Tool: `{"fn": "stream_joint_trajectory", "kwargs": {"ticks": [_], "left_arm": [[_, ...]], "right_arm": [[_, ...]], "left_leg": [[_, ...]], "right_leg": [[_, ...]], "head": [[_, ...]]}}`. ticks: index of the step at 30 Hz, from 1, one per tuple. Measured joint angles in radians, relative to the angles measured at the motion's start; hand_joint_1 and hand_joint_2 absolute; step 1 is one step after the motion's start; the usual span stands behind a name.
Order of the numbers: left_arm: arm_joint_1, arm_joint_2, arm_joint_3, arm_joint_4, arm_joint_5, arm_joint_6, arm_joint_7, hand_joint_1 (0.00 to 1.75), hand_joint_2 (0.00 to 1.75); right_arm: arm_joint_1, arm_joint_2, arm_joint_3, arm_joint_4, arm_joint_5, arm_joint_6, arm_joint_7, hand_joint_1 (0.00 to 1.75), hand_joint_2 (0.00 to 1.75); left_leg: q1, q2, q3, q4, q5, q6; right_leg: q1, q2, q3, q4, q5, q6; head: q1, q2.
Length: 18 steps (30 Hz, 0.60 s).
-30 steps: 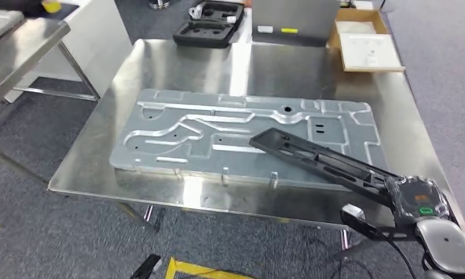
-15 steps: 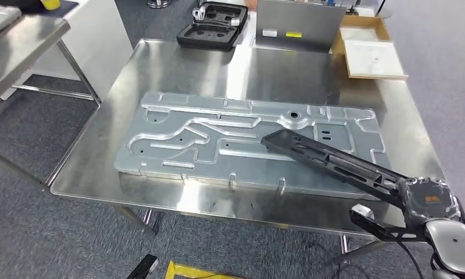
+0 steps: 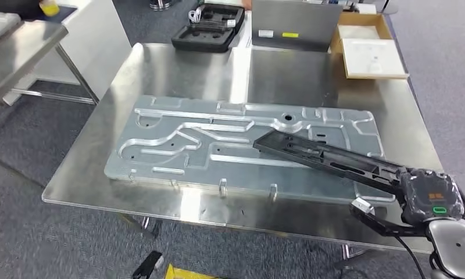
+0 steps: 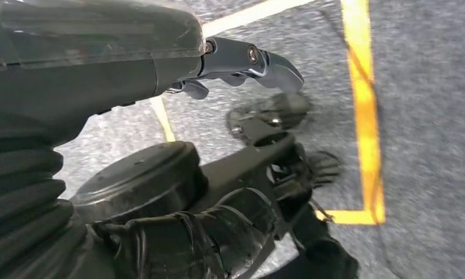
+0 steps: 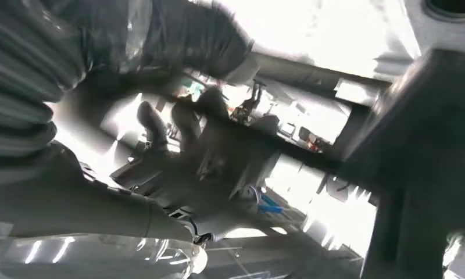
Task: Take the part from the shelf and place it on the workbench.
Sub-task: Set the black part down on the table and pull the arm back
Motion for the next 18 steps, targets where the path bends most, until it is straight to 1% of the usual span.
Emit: {"fn": "stream_joint_trajectory", "kwargs": {"ticks": [2, 3, 4, 5, 6, 7, 8, 9, 10, 12, 14, 15, 16, 17, 18], "left_arm": [[-0.002, 0.000, 0.000, 0.000, -0.004, -0.012, -0.008, 0.00, 0.00], [-0.002, 0.000, 0.000, 0.000, -0.005, -0.017, -0.009, 0.00, 0.00], [-0.001, -0.001, 0.000, 0.000, -0.006, -0.020, -0.009, 0.00, 0.00], [0.000, -0.001, 0.000, 0.000, -0.007, -0.017, -0.010, 0.00, 0.00], [-0.001, -0.001, 0.000, 0.000, -0.007, -0.008, -0.012, 0.00, 0.00], [-0.001, 0.000, 0.000, 0.000, -0.007, 0.008, -0.016, 0.00, 0.00], [-0.002, 0.000, 0.000, 0.000, -0.006, 0.024, -0.019, 0.00, 0.00], [-0.003, 0.000, 0.000, 0.000, -0.003, 0.037, -0.022, 0.00, 0.00], [-0.004, 0.001, 0.001, 0.000, 0.000, 0.044, -0.024, 0.00, 0.00], [-0.003, 0.001, 0.001, 0.000, 0.004, 0.047, -0.026, 0.00, 0.00], [-0.001, 0.002, 0.002, 0.000, 0.006, 0.048, -0.027, 0.00, 0.00], [-0.001, 0.002, 0.002, 0.000, 0.007, 0.048, -0.028, 0.00, 0.00], [-0.002, 0.001, 0.002, 0.000, 0.007, 0.048, -0.030, 0.00, 0.00], [-0.002, 0.001, 0.002, 0.000, 0.007, 0.048, -0.031, 0.00, 0.00], [-0.002, 0.001, 0.002, 0.000, 0.008, 0.048, -0.032, 0.00, 0.00]], "right_arm": [[0.002, 0.006, -0.001, 0.006, -0.012, -0.002, 0.000, 0.00, 0.00], [0.003, 0.010, -0.002, 0.009, -0.019, -0.005, -0.001, 0.00, 0.00], [0.004, 0.014, -0.002, 0.013, -0.026, -0.009, -0.001, 0.00, 0.00], [0.005, 0.017, -0.002, 0.016, -0.033, -0.015, -0.001, 0.00, 0.00], [0.007, 0.020, -0.003, 0.019, -0.042, -0.023, -0.001, 0.00, 0.00], [0.009, 0.022, -0.005, 0.021, -0.049, -0.033, 0.000, 0.00, 0.00], [0.012, 0.025, -0.008, 0.023, -0.055, -0.042, 0.000, 0.00, 0.00], [0.015, 0.027, -0.012, 0.025, -0.060, -0.049, 0.002, 0.00, 0.00], [0.018, 0.029, -0.015, 0.027, -0.062, -0.053, 0.003, 0.00, 0.00], [0.023, 0.033, -0.016, 0.029, -0.064, -0.057, 0.007, 0.00, 0.00], [0.027, 0.036, -0.019, 0.030, -0.064, -0.060, 0.011, 0.00, 0.00], [0.029, 0.037, -0.022, 0.031, -0.064, -0.061, 0.012, 0.00, 0.00], [0.031, 0.039, -0.026, 0.031, -0.064, -0.064, 0.012, 0.00, 0.00], [0.033, 0.041, -0.031, 0.032, -0.064, -0.066, 0.013, 0.00, 0.00], [0.036, 0.043, -0.036, 0.033, -0.064, -0.070, 0.013, 0.00, 0.00]], "left_leg": [[0.002, 0.001, -0.062, 0.123, -0.053, -0.007], [0.003, 0.001, -0.093, 0.176, -0.067, -0.007], [0.003, 0.001, -0.112, 0.202, -0.064, -0.006], [0.003, 0.001, -0.113, 0.190, -0.042, -0.002], [0.002, 0.000, -0.097, 0.145, -0.005, 0.003], [0.001, 0.000, -0.070, 0.076, 0.034, 0.011], [-0.002, 0.000, -0.044, 0.013, 0.061, 0.018], [-0.005, -0.001, -0.022, -0.036, 0.077, 0.024], [-0.008, -0.001, -0.011, -0.063, 0.080, 0.027], [-0.011, -0.001, -0.004, -0.077, 0.080, 0.029], [-0.005, 0.000, 0.003, -0.090, 0.088, 0.033], [-0.002, 0.001, 0.008, -0.099, 0.092, 0.035], [0.001, 0.001, 0.012, -0.105, 0.095, 0.038], [0.000, 0.001, 0.013, -0.107, 0.095, 0.041], [-0.001, 0.001, 0.015, -0.108, 0.095, 0.043]], "right_leg": [[0.001, -0.001, 0.003, 0.000, -0.002, -0.004], [0.002, -0.001, 0.003, 0.000, -0.004, -0.006], [0.002, 0.000, 0.005, 0.000, -0.005, -0.007], [0.004, 0.000, 0.007, 0.000, -0.006, -0.008], [0.005, 0.001, 0.010, 0.000, -0.008, -0.008], [0.005, 0.002, 0.014, -0.001, -0.010, -0.008], [0.007, 0.003, 0.017, -0.003, -0.011, -0.007], [0.008, 0.003, 0.018, -0.005, -0.011, -0.004], [0.008, 0.003, 0.018, -0.008, -0.010, 0.000], [0.009, 0.003, 0.019, -0.016, -0.005, 0.011], [0.008, 0.003, 0.020, -0.018, -0.007, 0.020], [0.008, 0.002, 0.017, -0.008, -0.015, 0.023], [0.008, 0.001, 0.005, 0.018, -0.033, 0.024], [0.009, 0.001, -0.012, 0.059, -0.056, 0.026], [0.010, 0.001, -0.037, 0.115, -0.083, 0.027]], "head": [[-0.003, 0.000], [-0.003, 0.000], [-0.003, 0.000], [-0.003, 0.000], [-0.003, 0.000], [-0.003, 0.000], [-0.002, 0.000], [-0.003, 0.000], [-0.002, 0.000], [-0.003, 0.000], [-0.002, 0.000], [-0.001, 0.000], [0.000, 0.000], [0.000, 0.000], [0.000, 0.000]]}}
